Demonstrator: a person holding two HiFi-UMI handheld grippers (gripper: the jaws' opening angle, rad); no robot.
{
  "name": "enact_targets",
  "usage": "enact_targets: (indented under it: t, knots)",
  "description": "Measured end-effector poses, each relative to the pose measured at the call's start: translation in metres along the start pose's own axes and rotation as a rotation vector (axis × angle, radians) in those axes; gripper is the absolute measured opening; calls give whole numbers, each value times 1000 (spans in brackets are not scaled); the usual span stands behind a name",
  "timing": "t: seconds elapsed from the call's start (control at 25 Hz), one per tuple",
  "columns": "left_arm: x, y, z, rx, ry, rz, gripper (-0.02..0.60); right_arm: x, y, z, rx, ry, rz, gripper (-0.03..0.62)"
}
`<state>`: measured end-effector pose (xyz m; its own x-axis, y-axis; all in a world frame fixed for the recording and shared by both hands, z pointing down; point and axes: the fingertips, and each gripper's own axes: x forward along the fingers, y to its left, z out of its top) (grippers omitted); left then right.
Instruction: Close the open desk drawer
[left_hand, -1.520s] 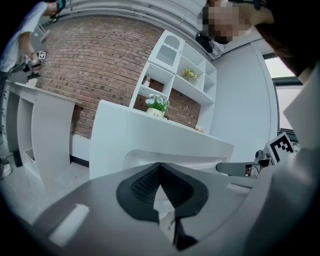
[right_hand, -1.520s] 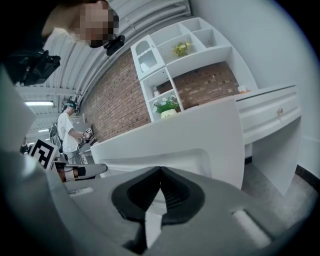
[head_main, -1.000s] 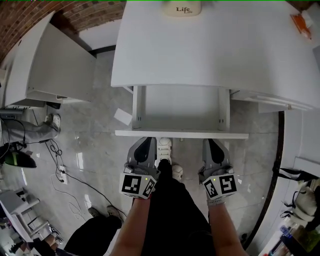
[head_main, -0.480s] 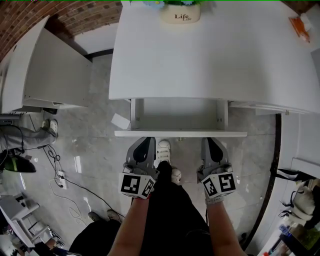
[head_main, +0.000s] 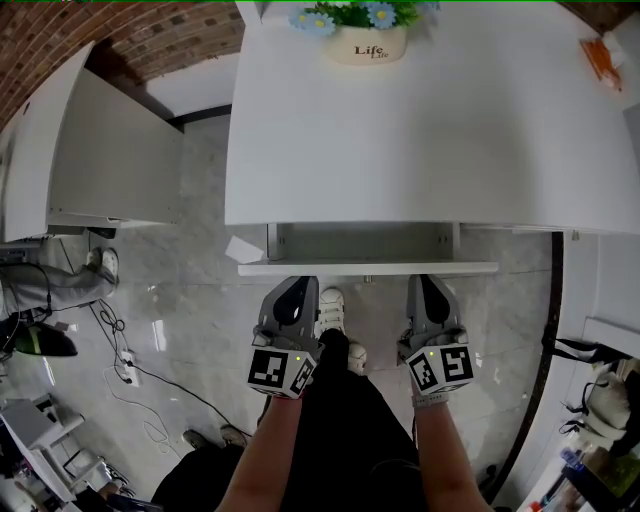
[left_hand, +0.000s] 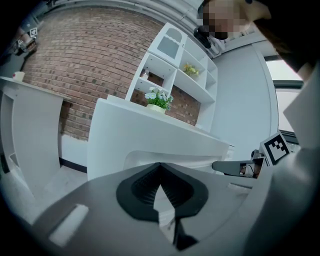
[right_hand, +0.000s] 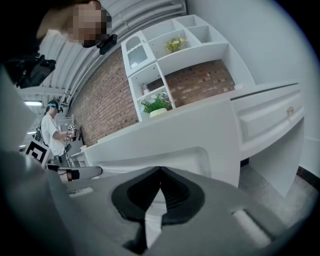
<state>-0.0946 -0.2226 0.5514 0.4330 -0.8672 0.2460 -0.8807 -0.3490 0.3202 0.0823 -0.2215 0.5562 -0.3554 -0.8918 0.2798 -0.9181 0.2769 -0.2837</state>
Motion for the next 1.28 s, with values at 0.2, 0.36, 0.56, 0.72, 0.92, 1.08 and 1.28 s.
enact_targets:
  t: [0.2,0.36,0.56,0.72,0.92,1.08,1.28]
  knots:
    - [7,2,3,-3,1,-9,3,6,-3,1,10,-6,-12,0]
    - [13,4,6,-3,2,-12,3,12,-6,4,9,-10,-16,-2]
    - [21,8,7,-5,5,-14,3,19,-9,4,20,-18,-24,-1]
    - [25,9,9,-1,8,-13,3,25,-9,9,24,-16,-27,-1]
    - [32,13,13,0,8,-10,3,32,-10,13,20,-11,-28,0]
    - [37,15,15,-1,6,-8,3,37,-12,15,26,-16,-29,0]
    - [43,16,17,-1,6,-7,3,43,-15,17,30,-20,-28,0]
